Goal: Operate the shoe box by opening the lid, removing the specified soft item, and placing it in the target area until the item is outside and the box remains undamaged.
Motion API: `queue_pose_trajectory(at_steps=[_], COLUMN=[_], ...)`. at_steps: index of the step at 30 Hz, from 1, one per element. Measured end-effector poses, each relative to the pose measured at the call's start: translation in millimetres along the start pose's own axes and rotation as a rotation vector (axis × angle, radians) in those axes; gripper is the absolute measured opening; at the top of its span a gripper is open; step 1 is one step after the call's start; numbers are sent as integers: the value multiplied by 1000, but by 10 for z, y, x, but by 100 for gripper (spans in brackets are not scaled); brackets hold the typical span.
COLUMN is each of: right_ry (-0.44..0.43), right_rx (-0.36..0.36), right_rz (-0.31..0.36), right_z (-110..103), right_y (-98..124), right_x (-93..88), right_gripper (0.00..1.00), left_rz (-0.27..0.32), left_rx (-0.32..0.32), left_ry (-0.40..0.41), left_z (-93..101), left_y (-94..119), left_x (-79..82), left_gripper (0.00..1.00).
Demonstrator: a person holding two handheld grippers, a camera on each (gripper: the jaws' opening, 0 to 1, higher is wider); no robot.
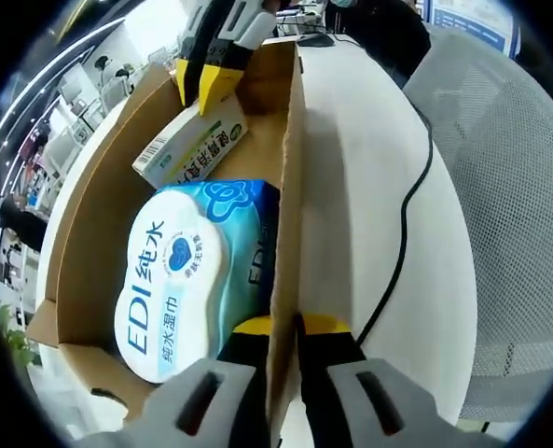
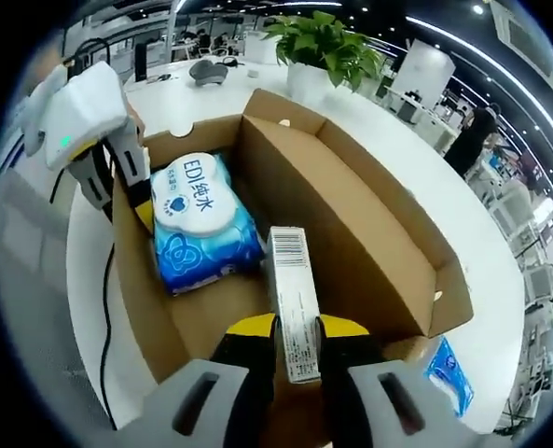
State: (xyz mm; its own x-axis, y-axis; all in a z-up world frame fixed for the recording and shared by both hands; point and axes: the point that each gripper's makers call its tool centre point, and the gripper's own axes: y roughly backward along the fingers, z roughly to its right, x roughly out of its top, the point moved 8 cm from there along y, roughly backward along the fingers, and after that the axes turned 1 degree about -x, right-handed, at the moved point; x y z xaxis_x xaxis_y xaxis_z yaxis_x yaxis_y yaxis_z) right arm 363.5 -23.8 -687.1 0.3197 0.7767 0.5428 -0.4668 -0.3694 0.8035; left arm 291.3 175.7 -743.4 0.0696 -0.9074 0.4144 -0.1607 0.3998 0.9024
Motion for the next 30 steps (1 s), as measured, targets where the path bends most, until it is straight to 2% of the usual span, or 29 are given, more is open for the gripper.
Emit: queue_pose_trajectory(at_steps=[2, 5, 7, 10, 12, 14, 16, 20, 23, 26, 30], right_ry=[-9, -56, -84, -145, -126, -104, -82, -81, -51, -42, -26], right_rx=[-10, 30, 64, 153, 181, 164, 169, 226, 260, 267, 269], right_rz=[15, 35, 21, -24, -84, -136, -141, -204, -253, -260, -314], right_z=[45, 71, 103, 115, 157, 201, 223, 198, 158, 141, 111], right_y=[37, 72, 76, 43, 4, -12, -57, -142, -215, -297, -397], right_x=[31, 71, 82, 86, 92, 100, 159, 214, 200, 190, 115], right_gripper=[19, 24, 27, 31, 31, 28, 28, 30, 33, 34, 34], left_rz=[0, 0, -1, 0, 1, 2, 1, 1, 1, -3, -1], left_rx=[-1, 2, 0, 1, 3, 3, 1, 3, 4, -1, 1], left_ry=[1, -9, -10, -11, -14, -18, -16, -15, -16, -9, -11], left_z=[1, 8, 5, 1, 4, 5, 4, 3, 2, -6, 4], left_y=[1, -1, -3, -3, -4, -6, -7, -7, -11, -12, -10], left_x=[0, -1, 0, 2, 2, 2, 3, 7, 10, 16, 22], left_gripper=[4, 4, 4, 4, 4, 4, 4, 4, 4, 4, 4])
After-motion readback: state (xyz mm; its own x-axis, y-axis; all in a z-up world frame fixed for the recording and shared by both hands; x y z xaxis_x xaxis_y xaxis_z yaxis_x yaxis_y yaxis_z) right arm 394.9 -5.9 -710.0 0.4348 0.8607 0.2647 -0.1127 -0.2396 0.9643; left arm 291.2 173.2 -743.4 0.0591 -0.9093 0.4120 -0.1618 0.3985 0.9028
